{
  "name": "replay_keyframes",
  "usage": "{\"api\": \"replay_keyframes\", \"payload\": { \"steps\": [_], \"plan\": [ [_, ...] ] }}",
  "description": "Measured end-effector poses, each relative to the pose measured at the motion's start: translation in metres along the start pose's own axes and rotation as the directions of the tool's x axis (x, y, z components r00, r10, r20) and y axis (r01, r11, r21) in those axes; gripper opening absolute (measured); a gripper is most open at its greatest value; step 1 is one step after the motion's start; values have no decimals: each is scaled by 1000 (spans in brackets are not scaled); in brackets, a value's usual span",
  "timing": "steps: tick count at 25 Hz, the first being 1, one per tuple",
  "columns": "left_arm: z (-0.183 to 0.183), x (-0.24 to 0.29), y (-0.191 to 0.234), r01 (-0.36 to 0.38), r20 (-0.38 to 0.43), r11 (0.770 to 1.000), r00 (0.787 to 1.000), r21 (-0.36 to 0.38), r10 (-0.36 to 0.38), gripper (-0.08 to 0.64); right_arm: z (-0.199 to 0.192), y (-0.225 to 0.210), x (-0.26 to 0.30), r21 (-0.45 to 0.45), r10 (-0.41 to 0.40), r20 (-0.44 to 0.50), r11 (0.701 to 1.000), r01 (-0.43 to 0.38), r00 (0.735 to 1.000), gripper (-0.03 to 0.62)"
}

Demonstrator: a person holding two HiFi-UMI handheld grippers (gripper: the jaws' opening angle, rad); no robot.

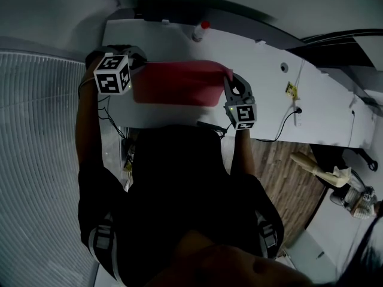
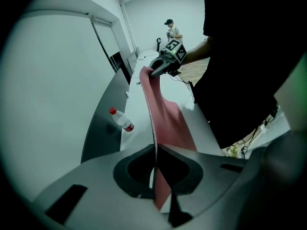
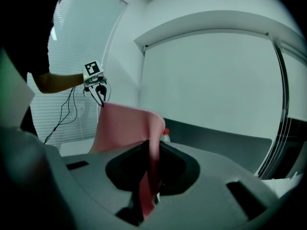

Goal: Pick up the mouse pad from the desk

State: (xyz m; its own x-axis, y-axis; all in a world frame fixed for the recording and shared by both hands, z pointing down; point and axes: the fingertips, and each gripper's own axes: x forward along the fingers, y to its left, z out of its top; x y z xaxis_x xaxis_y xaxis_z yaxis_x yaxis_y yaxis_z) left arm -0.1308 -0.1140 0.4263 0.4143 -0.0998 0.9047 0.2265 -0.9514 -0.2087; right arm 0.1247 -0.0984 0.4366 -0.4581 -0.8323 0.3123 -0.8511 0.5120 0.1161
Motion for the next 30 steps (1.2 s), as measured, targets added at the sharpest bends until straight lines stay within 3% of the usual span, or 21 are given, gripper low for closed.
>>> {"api": "replay_keyframes", "payload": {
  "steps": [19,30],
  "plan": [
    [32,-40,25,-34,-8,999,999,28,34,15,49,-25,-22,73,-47,40,996,44,998,37],
    [53,-75,46,-103,0,993,995,52,104,15,87,-40,-38,128,-74,99,990,61,992,37]
  ]
}}
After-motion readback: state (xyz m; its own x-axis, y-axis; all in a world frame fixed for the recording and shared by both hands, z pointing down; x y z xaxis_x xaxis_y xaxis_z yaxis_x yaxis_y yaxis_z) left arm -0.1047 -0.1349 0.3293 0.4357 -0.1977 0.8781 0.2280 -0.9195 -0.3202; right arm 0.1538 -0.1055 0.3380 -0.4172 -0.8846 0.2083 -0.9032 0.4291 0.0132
